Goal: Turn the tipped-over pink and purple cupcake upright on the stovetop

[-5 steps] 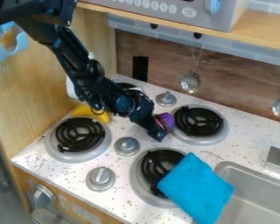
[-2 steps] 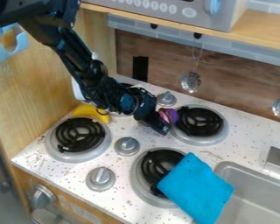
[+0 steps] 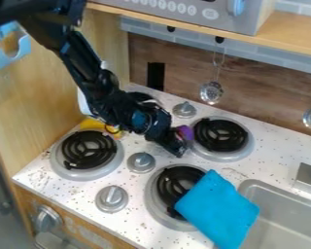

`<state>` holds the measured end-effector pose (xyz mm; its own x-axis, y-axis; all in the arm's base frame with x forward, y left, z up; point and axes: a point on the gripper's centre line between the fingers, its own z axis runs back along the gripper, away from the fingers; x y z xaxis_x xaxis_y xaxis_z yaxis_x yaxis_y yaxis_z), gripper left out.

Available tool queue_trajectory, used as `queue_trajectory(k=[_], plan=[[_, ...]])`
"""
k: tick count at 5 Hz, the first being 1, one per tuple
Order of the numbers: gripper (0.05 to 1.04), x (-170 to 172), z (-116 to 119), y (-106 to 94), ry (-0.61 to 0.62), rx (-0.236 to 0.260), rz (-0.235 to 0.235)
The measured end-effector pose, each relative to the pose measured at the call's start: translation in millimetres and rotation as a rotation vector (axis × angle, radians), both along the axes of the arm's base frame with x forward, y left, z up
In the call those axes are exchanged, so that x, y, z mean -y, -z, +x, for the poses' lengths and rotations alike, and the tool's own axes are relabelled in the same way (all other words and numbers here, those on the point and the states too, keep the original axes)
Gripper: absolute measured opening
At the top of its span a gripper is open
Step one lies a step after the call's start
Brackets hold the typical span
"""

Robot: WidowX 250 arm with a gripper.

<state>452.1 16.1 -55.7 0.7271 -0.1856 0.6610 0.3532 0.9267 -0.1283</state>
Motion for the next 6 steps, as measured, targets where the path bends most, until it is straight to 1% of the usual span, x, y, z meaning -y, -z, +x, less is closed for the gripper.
queue_trajectory(k=[1, 2, 3, 4, 5, 6], plan=[[0.844, 2, -11, -27.8, -0.043, -0.054, 0.018], [0.844, 4, -17, -50.1, -0.061, -0.071, 0.025], [0.844, 5, -27, -58.8, -0.105, -0.161, -0.003], [0.844, 15, -35, -60.7, -0.131, -0.258, -0.031], [0.844, 17, -38, -61.9, -0.175, -0.334, -0.04], [0.844, 14, -45, -59.2, -0.219, -0.393, -0.037]])
